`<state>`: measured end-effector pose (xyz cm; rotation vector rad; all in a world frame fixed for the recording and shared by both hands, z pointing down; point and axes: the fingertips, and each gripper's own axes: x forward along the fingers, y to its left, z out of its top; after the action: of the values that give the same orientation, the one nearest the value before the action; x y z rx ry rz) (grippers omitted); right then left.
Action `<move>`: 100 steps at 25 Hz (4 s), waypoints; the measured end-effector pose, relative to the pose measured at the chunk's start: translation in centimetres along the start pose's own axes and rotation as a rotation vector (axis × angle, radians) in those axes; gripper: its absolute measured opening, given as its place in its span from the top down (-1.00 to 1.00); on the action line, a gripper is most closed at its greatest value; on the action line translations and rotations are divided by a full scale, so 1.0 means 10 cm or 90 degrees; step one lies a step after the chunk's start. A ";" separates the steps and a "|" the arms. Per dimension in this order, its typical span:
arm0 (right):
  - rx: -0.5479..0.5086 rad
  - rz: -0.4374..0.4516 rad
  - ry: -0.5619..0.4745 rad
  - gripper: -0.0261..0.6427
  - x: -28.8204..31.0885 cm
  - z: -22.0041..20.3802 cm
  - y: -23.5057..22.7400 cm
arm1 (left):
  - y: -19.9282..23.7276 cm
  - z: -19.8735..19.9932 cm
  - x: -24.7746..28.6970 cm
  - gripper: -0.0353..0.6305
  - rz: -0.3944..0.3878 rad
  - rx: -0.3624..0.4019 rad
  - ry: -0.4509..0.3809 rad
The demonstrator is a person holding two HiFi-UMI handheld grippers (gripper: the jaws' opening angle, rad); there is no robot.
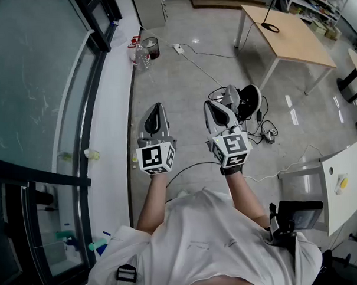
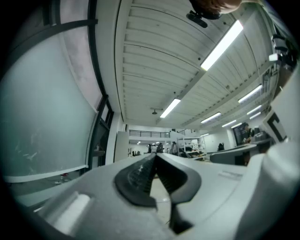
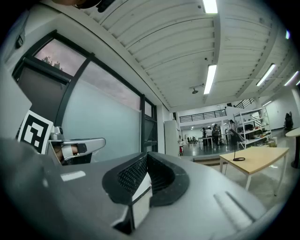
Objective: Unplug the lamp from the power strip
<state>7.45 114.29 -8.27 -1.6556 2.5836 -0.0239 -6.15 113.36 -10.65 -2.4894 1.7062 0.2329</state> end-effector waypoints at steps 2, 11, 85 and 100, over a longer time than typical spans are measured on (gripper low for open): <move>0.000 0.001 -0.004 0.90 -0.07 0.00 -0.06 | -0.15 -0.04 0.03 0.89 -0.014 0.005 0.010; 0.057 0.003 0.025 0.90 -0.29 -0.27 -0.35 | -0.57 -0.22 -0.11 0.89 -0.019 0.037 0.031; 0.080 0.016 0.104 0.90 5.90 -1.32 -2.22 | 2.00 -2.15 5.69 0.89 -0.208 -0.055 0.110; 0.028 0.016 0.083 0.90 7.83 -1.15 -2.50 | 3.35 -2.17 7.43 0.89 -0.193 -0.104 0.070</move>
<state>-3.30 32.43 0.37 -1.6593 2.6762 -0.1918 -9.66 29.34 -3.72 -2.8863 1.3661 0.2176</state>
